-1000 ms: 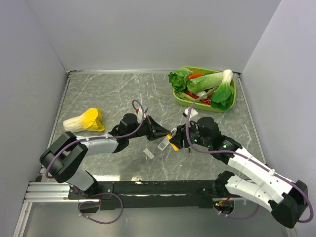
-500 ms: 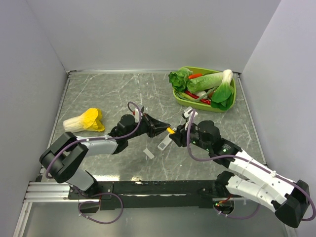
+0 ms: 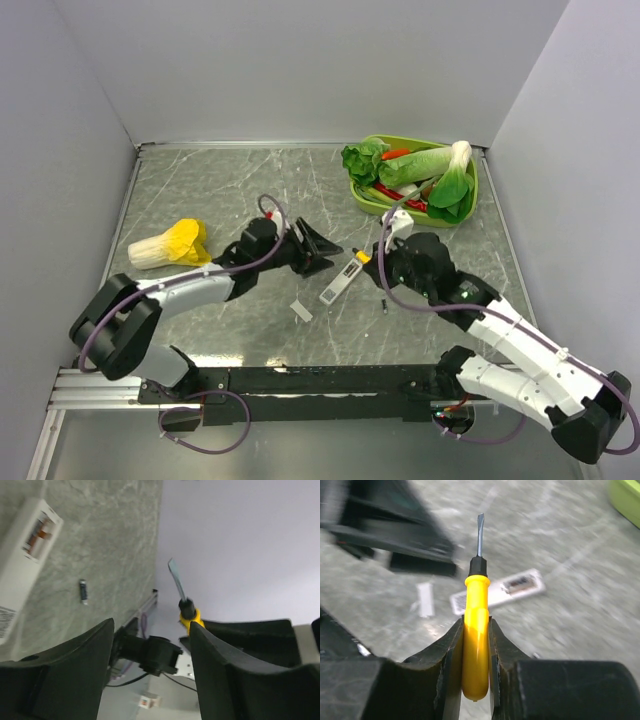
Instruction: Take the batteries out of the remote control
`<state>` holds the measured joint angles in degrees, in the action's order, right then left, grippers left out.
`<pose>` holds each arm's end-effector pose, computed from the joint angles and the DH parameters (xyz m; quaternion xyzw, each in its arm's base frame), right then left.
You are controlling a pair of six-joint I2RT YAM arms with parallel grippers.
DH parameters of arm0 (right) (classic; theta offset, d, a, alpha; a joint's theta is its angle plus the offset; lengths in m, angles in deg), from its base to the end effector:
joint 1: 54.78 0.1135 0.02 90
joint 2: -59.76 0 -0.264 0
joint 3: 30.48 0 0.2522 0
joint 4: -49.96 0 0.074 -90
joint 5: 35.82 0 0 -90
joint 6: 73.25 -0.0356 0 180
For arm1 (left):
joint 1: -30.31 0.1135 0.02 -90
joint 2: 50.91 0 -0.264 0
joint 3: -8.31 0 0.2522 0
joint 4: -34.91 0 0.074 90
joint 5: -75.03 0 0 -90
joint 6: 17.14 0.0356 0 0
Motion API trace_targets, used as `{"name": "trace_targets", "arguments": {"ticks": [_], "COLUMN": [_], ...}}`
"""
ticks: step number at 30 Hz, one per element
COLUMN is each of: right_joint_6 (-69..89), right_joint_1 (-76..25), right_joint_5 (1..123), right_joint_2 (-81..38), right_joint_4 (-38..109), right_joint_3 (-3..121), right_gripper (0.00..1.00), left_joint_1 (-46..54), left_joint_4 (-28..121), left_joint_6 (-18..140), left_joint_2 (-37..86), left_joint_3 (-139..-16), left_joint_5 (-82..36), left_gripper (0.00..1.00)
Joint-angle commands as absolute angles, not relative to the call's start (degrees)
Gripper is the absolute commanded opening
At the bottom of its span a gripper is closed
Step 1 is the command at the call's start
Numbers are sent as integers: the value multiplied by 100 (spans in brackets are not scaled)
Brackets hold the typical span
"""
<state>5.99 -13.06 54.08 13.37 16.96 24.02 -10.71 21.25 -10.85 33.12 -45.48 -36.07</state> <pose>0.1396 0.1244 0.2941 -0.2245 0.8124 0.2373 0.4830 0.2279 -0.2152 0.2185 -0.1849 0.7739 -0.5887 0.1425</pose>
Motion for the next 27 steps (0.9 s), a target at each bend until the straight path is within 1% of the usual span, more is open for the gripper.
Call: {"name": "trace_targets", "arguments": {"ticks": [1,4,6,7,8,12,19,27], "right_joint_6": [770,971,1138,1209,1262,1385,1622,2000], "right_joint_1": [-1602,-1628,-1646,-1654,-1655,-1716,-2094,-2191], "right_joint_5": [5181,5014,4847,4916,4978,5391,6076,6402], "right_joint_2": [1046,686,247,2,-105,-518,-1247,-1582], "right_joint_4": [124,-667,-1202,-1301,-1389,-1372,-1038,-1144], "right_joint_3": [3267,3715,4049,4198,4278,4410,4419,4428], "right_gripper": [0,0,0,0,0,0,0,0], "left_joint_1": [-363,-38,-10,-10,-10,-19,-98,-265], "left_joint_4": [3443,3836,4329,4418,4436,3893,3848,3566], "left_joint_6": [359,1052,1604,1712,1792,1749,2056,2311], "left_joint_2": [2855,3028,3292,3633,3810,4549,5464,6228], "left_joint_3": [-4852,-5044,-5483,-5737,-5835,-6055,-6486,-6837], "left_joint_5": [-3772,-3739,-3624,-3702,-3799,-4273,-4468,-4995], "left_gripper": [65,63,61,60,57,49,47,44]}}
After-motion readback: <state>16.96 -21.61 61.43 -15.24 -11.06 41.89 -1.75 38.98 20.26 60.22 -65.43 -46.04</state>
